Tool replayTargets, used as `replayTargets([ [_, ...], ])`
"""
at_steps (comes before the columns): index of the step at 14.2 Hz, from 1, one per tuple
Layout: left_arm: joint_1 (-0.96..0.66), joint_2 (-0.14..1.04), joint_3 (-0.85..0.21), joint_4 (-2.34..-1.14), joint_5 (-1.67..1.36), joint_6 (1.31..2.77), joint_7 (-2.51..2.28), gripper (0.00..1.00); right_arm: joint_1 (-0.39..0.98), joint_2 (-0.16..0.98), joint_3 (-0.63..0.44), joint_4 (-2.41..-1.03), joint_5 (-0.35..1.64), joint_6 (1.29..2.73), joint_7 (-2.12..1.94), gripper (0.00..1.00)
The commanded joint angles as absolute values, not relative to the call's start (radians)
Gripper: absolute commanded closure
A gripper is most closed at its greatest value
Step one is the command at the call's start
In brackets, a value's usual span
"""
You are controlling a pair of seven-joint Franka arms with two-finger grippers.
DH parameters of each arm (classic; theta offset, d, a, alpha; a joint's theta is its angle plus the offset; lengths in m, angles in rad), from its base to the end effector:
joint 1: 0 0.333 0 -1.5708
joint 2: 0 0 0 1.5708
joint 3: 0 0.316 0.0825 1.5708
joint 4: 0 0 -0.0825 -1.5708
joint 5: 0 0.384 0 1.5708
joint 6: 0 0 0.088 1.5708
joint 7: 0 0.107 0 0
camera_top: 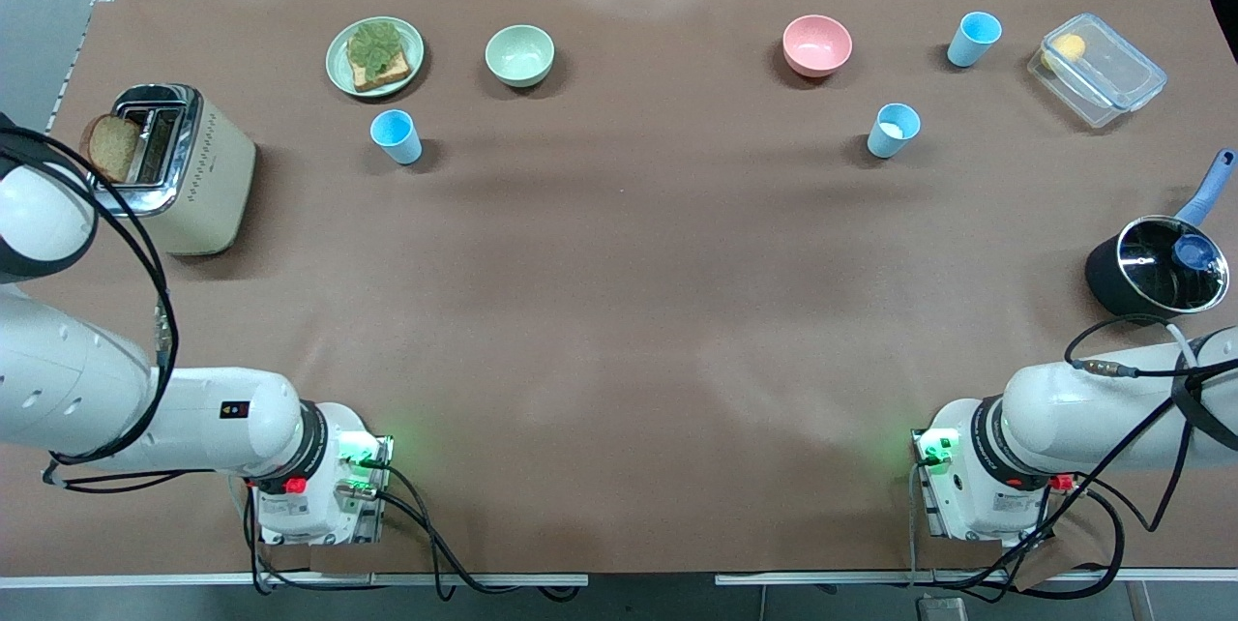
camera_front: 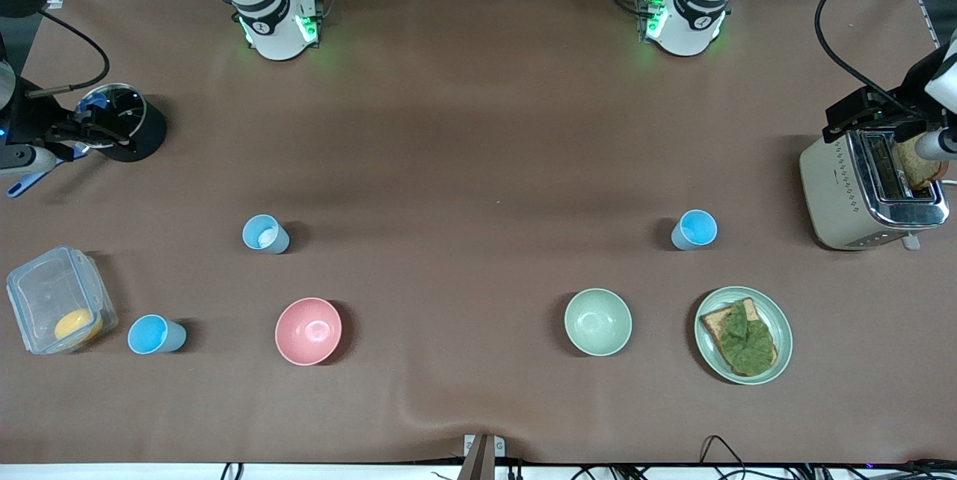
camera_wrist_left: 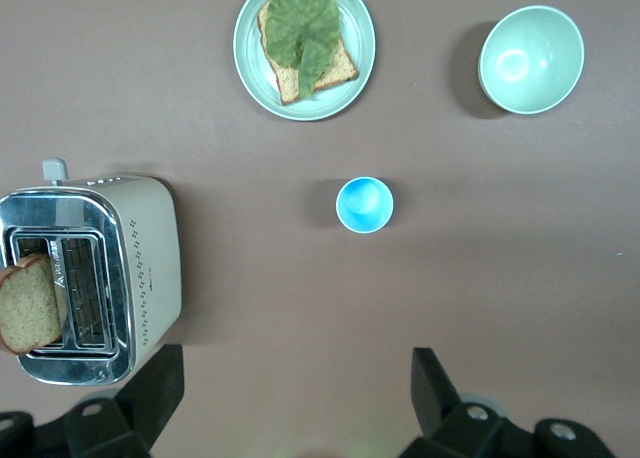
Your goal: Stack blue cups with both arms
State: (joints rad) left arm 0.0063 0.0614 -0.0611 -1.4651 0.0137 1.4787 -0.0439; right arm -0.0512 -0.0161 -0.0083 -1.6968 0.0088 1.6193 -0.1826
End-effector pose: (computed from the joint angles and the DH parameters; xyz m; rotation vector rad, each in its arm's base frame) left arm 0.5638 -0.0282 0.6318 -3.1284 0.0155 0.0738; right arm 0.5485 -0.0318 0.5780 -3.1181 -0.1911 0.0936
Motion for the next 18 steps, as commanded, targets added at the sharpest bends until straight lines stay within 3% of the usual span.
replayTargets([
  [1, 0.015, 0.066, -0.067, -1.54, -0.008, 1.555, -0.063, 0.0, -0.034, -0.02, -0.014, -1.69, 0.018, 1.605, -0.19, 0.0],
  [10, 0.049, 0.167, -0.066, -1.631, -0.017, 1.658, -0.064, 0.0, 0.138, 0.112, -0.014, -1.701, 0.015, 1.6, -0.094, 0.0],
  [13, 0.045, 0.233, -0.067, -1.638, -0.014, 1.689, -0.067, 0.0, 0.147, 0.192, -0.014, -1.726, 0.014, 1.698, -0.057, 0.0],
  [18, 0.035, 0.362, -0.069, -1.625, -0.008, 1.772, -0.12, 0.0, 0.181, 0.205, -0.014, -1.945, 0.002, 2.029, -0.025, 0.0],
])
